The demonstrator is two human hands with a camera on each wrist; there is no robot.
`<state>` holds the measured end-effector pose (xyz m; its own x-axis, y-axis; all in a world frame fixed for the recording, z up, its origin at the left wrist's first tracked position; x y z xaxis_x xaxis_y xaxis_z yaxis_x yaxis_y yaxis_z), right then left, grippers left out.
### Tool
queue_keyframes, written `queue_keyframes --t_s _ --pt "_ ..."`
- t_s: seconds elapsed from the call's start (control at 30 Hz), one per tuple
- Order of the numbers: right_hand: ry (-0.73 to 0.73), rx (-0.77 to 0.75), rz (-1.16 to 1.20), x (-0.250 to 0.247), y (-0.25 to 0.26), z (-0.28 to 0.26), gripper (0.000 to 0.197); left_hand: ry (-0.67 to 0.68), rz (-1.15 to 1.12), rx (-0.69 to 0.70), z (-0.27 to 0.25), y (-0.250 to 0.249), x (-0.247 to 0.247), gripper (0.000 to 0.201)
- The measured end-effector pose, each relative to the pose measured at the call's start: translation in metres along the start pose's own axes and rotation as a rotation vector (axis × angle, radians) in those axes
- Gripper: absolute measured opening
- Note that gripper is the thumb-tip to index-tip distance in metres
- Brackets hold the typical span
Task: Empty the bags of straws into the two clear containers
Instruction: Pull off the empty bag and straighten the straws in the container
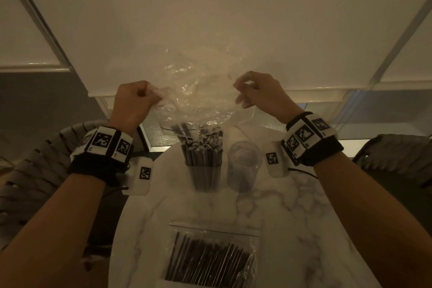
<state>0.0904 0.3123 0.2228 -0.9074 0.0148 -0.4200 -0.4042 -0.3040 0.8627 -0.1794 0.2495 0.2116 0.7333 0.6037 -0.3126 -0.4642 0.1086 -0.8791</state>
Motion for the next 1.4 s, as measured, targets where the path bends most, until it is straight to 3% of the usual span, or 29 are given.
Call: queue_keyframes --t_s 0.03,0.1,0.17,0.23,0.33,0.5,0.6,0.73,0.83,0.9,0.97,1.1,1.27,1.4 --pt "-0.004 -0.004 0.007 0.001 0.002 -0.001 0.024 -0.016 0.0 -0.014 0.002 0.003 -0.001 0.021" --pt "-0.04 -0.004 0.033 0.002 0.005 -0.001 0.027 -0.001 -0.009 -0.021 0.001 0.001 -0.002 0.002" --pt "-0.068 0.01 0.06 0.0 0.005 0.0 0.028 0.018 -0.039 -0.017 -0.001 -0.005 -0.004 0.014" --pt "0.011 0.006 0.031 0.003 0.003 0.0 0.024 -0.014 -0.047 0.02 -0.004 -0.013 -0.006 0.021" --pt "0.184 -0.07 -0.188 0.011 0.001 -0.005 0.024 -0.095 -0.044 0.052 -0.006 -0.023 -0.009 0.016" --pt "-0.087 -0.173 -0.185 -0.009 0.019 -0.014 0.021 -0.165 -0.141 0.036 -0.01 -0.045 -0.013 0.017" --pt "-0.265 -0.173 -0.01 -0.048 0.028 -0.041 0.021 -0.146 -0.323 0.034 -0.024 -0.069 -0.016 0.028" --pt "-0.366 -0.006 0.27 -0.1 0.005 -0.115 0.029 0.07 -0.441 0.087 -0.087 -0.1 0.0 0.04" --pt "-0.349 0.24 0.214 -0.111 -0.052 -0.187 0.029 0.331 -0.322 0.087 -0.146 -0.079 0.026 0.023" --pt "-0.271 0.446 0.146 -0.11 -0.096 -0.238 0.03 0.536 -0.254 -0.145 -0.19 -0.044 0.045 0.016" --pt "-0.167 0.656 0.082 -0.104 -0.134 -0.286 0.03 0.67 -0.167 -0.368 -0.234 -0.004 0.062 0.021" --pt "-0.082 0.963 0.023 -0.087 -0.194 -0.353 0.034 0.785 0.076 -0.459 -0.304 0.065 0.09 0.028" --pt "-0.046 1.028 -0.026 -0.078 -0.231 -0.388 0.034 0.885 0.317 -0.46 -0.346 0.107 0.103 0.038" --pt "-0.028 1.001 -0.145 -0.083 -0.234 -0.393 0.037 0.888 0.305 -0.478 -0.35 0.114 0.094 0.048"
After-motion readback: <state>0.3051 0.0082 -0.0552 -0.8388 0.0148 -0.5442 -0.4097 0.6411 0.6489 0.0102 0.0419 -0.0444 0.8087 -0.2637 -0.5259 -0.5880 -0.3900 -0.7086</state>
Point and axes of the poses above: each hand's wrist, its own z-axis towards the middle knuckle, its own x-axis out of the palm, y = z × x, the point moved 3 cm from there along z, towards the middle knuckle, and after that the axes turned 13 degrees about -y, right-handed, at the moved point
